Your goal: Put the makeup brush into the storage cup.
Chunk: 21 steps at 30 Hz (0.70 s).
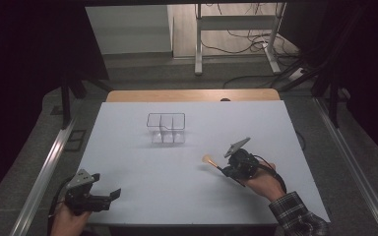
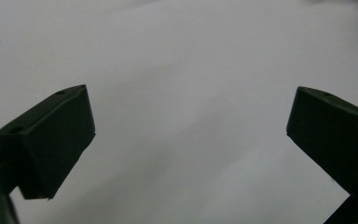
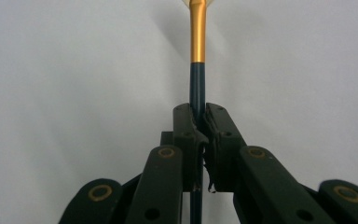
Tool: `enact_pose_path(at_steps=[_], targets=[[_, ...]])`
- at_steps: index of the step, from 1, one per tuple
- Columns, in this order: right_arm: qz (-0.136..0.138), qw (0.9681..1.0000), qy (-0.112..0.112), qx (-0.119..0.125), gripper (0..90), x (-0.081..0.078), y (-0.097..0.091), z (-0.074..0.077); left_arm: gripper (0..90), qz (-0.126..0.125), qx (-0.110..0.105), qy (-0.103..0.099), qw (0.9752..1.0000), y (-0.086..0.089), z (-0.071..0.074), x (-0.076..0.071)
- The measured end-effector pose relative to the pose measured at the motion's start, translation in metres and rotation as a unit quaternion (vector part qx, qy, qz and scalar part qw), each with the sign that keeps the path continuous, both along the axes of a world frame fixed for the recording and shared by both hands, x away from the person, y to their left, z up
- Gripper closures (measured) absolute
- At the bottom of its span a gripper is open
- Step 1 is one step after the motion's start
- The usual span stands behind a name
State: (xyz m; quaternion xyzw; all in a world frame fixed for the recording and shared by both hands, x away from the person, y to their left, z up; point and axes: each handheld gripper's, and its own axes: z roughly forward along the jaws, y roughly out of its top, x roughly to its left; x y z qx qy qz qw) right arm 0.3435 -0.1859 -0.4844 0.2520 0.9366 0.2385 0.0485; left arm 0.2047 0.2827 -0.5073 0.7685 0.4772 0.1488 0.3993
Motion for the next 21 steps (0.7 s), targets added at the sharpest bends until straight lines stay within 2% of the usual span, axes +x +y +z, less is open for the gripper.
enact_pose_path(at_steps=[1,3,9,13,21], targets=[[-0.001,1.0,-0.003,0.001,83.8,-0.001,-0.001,0.001,1.0,0.0,-0.004,-0.012,0.9999,0.001,0.001,-0.001],[-0.004,0.9999,-0.011,0.007,83.8,-0.004,-0.003,0.004,0.9,0.0,-0.005,-0.019,0.9998,0.001,0.002,-0.001],[-0.015,0.9992,-0.024,0.027,83.8,-0.009,-0.009,0.012,0.6,-0.004,-0.005,-0.021,0.9998,0.002,0.001,0.0],[-0.022,0.9982,-0.037,0.041,83.8,-0.016,-0.014,0.016,0.6,-0.019,-0.011,-0.023,0.9995,0.001,0.0,0.001],[-0.039,0.9957,-0.058,0.062,83.8,-0.027,-0.02,0.022,0.0,-0.03,-0.046,-0.031,0.998,-0.006,0.004,0.005]])
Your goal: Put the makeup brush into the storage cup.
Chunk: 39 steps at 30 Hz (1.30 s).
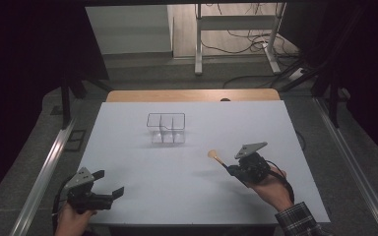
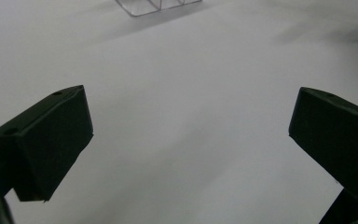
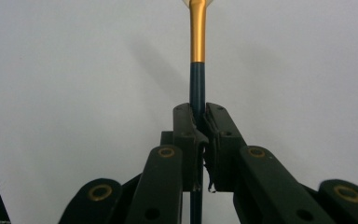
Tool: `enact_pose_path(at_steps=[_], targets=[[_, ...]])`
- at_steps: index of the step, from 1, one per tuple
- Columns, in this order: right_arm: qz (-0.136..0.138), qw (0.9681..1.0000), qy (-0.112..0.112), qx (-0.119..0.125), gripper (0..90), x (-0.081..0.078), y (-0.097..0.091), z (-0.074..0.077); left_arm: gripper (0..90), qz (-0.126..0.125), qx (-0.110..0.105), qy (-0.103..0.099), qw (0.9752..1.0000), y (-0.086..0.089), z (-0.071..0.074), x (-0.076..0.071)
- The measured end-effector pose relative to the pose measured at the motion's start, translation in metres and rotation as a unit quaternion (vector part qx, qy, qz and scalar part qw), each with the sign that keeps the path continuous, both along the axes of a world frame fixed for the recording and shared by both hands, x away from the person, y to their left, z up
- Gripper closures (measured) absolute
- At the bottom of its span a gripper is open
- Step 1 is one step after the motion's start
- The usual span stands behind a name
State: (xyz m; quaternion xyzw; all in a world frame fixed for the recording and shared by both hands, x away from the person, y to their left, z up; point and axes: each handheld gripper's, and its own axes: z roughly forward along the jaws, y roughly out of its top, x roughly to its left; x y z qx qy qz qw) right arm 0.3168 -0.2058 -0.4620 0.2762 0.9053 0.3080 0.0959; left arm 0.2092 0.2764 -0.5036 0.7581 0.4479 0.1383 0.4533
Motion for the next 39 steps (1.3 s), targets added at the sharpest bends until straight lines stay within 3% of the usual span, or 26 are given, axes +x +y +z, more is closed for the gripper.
enact_pose_path(at_steps=[5,8,13,15,23,27,28,39], targets=[[-0.007,0.9997,-0.016,0.019,83.8,-0.008,-0.003,0.005,0.0,0.003,-0.02,0.004,0.9998,-0.004,0.003,0.004],[-0.011,0.999,-0.031,0.028,83.8,-0.014,-0.005,0.008,0.0,0.003,-0.021,0.011,0.9997,-0.009,0.006,0.007],[-0.015,0.9983,-0.036,0.043,83.8,-0.021,-0.007,0.01,0.5,-0.005,-0.019,0.02,0.9996,-0.017,0.008,0.012],[-0.015,0.9982,-0.038,0.044,83.8,-0.026,-0.009,0.011,0.7,-0.013,-0.037,0.027,0.9989,-0.022,0.011,0.015],[-0.022,0.9977,-0.037,0.052,83.8,-0.028,-0.011,0.01,0.0,-0.017,-0.062,0.028,0.9975,-0.029,0.016,0.023],[-0.02,0.9975,-0.042,0.054,83.8,-0.027,-0.008,0.01,0.0,-0.032,-0.086,0.032,0.9953,-0.035,0.018,0.03],[-0.019,0.9973,-0.046,0.053,83.7,-0.027,-0.005,0.01,0.0,-0.044,-0.087,0.03,0.9948,-0.04,0.019,0.034],[-0.015,0.9969,-0.046,0.061,83.7,-0.023,0.007,0.01,0.0,-0.081,-0.085,0.027,0.9927,-0.069,0.024,0.053]])
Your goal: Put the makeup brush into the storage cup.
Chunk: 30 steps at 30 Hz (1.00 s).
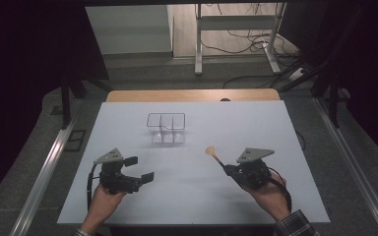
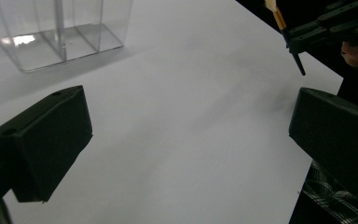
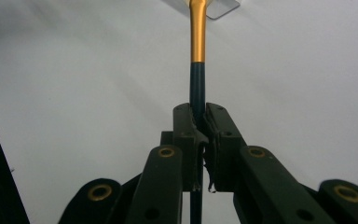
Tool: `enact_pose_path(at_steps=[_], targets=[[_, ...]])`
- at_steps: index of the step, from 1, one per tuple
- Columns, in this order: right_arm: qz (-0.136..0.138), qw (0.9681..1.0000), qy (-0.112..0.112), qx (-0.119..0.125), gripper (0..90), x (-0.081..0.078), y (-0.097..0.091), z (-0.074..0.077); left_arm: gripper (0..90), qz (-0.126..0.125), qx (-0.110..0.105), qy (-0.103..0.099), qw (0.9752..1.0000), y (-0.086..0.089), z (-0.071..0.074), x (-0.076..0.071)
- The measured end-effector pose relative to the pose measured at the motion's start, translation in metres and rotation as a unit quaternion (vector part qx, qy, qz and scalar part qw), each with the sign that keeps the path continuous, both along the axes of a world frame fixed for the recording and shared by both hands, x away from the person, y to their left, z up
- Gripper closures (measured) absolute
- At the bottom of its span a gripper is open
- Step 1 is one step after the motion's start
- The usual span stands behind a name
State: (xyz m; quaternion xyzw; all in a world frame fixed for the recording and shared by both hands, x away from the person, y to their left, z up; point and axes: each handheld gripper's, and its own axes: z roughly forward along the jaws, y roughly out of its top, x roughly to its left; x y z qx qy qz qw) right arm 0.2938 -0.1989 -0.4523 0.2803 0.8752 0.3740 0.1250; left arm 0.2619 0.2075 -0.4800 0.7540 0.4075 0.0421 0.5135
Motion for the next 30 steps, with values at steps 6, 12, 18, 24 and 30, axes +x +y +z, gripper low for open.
enact_pose_path(at_steps=[6,12,18,24,30], targets=[[0.003,1.0,-0.002,0.001,83.7,0.002,0.007,-0.001,0.0,-0.012,-0.001,-0.001,0.9999,-0.013,0.001,0.008],[0.006,0.9999,-0.001,0.008,83.7,0.004,0.016,-0.002,0.0,-0.024,-0.002,0.0,0.9997,-0.024,0.001,0.016],[0.011,0.9998,0.0,0.015,83.7,0.004,0.024,-0.004,0.0,-0.034,-0.009,0.005,0.9994,-0.036,0.0,0.023],[0.014,0.9997,0.001,0.019,83.7,0.004,0.03,-0.005,0.0,-0.053,-0.02,0.008,0.9983,-0.044,-0.002,0.028],[0.014,0.9996,0.003,0.026,83.7,0.004,0.036,-0.006,0.0,-0.062,-0.029,0.011,0.9976,-0.052,-0.003,0.032]])
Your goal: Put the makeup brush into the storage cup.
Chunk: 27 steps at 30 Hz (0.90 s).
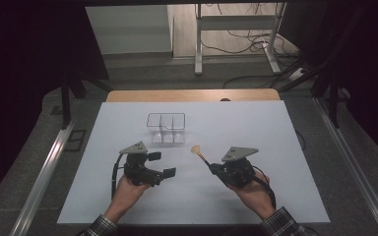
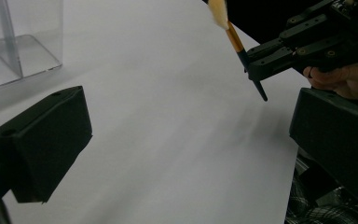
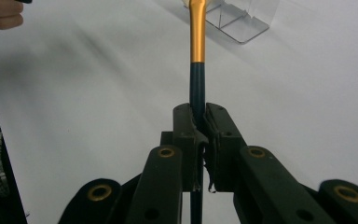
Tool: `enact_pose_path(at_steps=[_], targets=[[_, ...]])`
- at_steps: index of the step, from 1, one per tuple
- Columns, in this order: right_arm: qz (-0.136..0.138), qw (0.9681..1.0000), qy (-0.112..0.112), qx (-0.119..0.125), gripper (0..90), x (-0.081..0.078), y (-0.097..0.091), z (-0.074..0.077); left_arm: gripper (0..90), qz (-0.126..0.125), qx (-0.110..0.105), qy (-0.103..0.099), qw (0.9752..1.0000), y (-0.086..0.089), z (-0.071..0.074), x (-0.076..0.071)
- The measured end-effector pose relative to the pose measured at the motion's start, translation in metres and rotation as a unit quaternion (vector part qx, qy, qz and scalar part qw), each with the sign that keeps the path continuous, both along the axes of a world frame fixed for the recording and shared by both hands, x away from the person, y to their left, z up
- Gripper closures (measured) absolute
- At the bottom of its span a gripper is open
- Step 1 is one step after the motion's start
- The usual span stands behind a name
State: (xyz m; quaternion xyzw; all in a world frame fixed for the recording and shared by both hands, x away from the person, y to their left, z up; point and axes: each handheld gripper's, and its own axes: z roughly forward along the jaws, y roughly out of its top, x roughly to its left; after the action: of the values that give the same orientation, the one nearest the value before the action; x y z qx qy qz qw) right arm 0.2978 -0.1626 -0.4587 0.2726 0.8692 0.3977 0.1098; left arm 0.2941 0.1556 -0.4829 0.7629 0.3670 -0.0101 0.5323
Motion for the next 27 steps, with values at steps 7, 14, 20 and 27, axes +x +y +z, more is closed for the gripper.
enact_pose_path(at_steps=[7,14,20,27], targets=[[-0.001,1.0,0.001,0.006,83.6,-0.001,0.009,-0.003,0.0,-0.014,-0.011,0.002,0.9998,-0.01,0.0,0.005],[0.002,0.9999,0.003,0.014,83.7,-0.003,0.016,-0.005,0.0,-0.022,-0.016,0.004,0.9996,-0.017,-0.001,0.008],[0.002,0.9998,0.0,0.021,83.6,-0.004,0.022,-0.006,1.3,-0.029,-0.014,0.002,0.9995,-0.024,-0.001,0.009],[0.005,0.9996,-0.006,0.027,83.7,-0.008,0.028,-0.006,6.2,-0.037,-0.024,0.007,0.999,-0.03,-0.001,0.011]])
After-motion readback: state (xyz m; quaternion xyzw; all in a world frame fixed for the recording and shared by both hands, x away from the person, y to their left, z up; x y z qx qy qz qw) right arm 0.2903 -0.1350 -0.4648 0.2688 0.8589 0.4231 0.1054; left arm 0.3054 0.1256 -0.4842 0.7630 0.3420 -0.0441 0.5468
